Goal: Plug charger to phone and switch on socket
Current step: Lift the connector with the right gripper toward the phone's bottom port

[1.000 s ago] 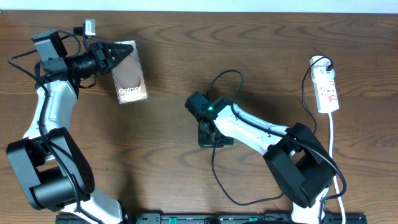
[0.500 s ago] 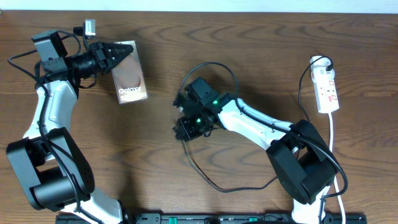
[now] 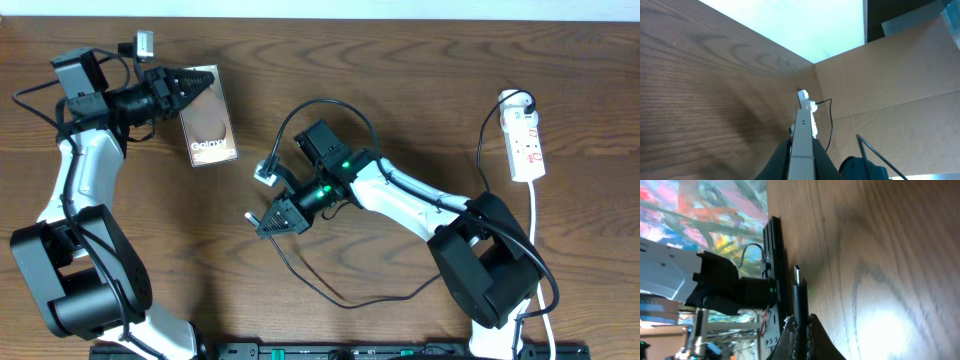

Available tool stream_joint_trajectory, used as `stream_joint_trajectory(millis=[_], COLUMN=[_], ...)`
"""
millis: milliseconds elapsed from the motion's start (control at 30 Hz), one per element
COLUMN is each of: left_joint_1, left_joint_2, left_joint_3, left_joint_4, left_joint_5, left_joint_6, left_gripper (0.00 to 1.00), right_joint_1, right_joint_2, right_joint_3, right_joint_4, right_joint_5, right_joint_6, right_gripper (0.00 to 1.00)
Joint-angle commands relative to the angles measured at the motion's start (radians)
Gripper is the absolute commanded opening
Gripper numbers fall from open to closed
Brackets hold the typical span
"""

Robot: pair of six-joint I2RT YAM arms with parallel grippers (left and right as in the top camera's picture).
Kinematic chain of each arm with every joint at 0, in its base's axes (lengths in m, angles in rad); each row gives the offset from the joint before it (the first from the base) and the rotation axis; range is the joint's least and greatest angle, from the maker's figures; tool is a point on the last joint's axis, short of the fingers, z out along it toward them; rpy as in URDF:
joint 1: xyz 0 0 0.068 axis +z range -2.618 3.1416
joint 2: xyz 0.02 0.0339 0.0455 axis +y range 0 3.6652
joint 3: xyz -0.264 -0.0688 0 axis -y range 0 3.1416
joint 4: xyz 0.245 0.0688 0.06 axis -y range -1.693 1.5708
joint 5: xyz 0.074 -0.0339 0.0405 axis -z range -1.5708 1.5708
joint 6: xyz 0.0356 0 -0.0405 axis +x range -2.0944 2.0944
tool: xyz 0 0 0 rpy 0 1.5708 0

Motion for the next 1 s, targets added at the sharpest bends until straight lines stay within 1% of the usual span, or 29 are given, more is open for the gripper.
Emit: stream_joint_trajectory(millis=[0, 133, 333, 400, 500, 633, 733, 967], left_joint_1=[0.004, 0.004, 0.004, 0.004, 0.004, 0.003, -0.001, -0.038], left_joint_2=[-0.026, -0.026, -0.026, -0.026, -0.026, -0.026, -0.026, -0.026], left_joint_3=[0.002, 0.002, 0.002, 0.002, 0.002, 0.002, 0.002, 0.002], left_joint_4=[0.002, 0.002, 0.005, 0.005, 0.009, 0.058, 0.154, 0.362], left_joint_5=[0.021, 0.021, 0.020, 0.009, -0.026, -0.071, -0.102, -0.193], left_joint_6=[0.002, 0.002, 0.002, 0.001, -0.007, -0.082, -0.178, -0.361], left_gripper=[0.07, 0.07, 0.07, 0.07, 0.07, 0.07, 0.06, 0.07], right_joint_1=[-0.041, -0.091, -0.134, -0.134, -0.127, -0.120, -0.120, -0.123], right_joint_2=[0.014, 0.050, 0.148, 0.175, 0.191, 0.192, 0.192, 0.192], right_joint_3=[0.012, 0.012, 0.012, 0.012, 0.012, 0.012, 0.012, 0.012], right_joint_4=[0.072, 0.217, 0.463, 0.521, 0.555, 0.627, 0.714, 0.967], right_joint_5=[-0.052, -0.152, -0.308, -0.347, -0.369, -0.411, -0.408, -0.367], right_joint_6=[0.015, 0.087, 0.264, 0.299, 0.305, 0.329, 0.393, 0.611], right_gripper=[0.01, 0.01, 0.01, 0.01, 0.01, 0.01, 0.01, 0.01])
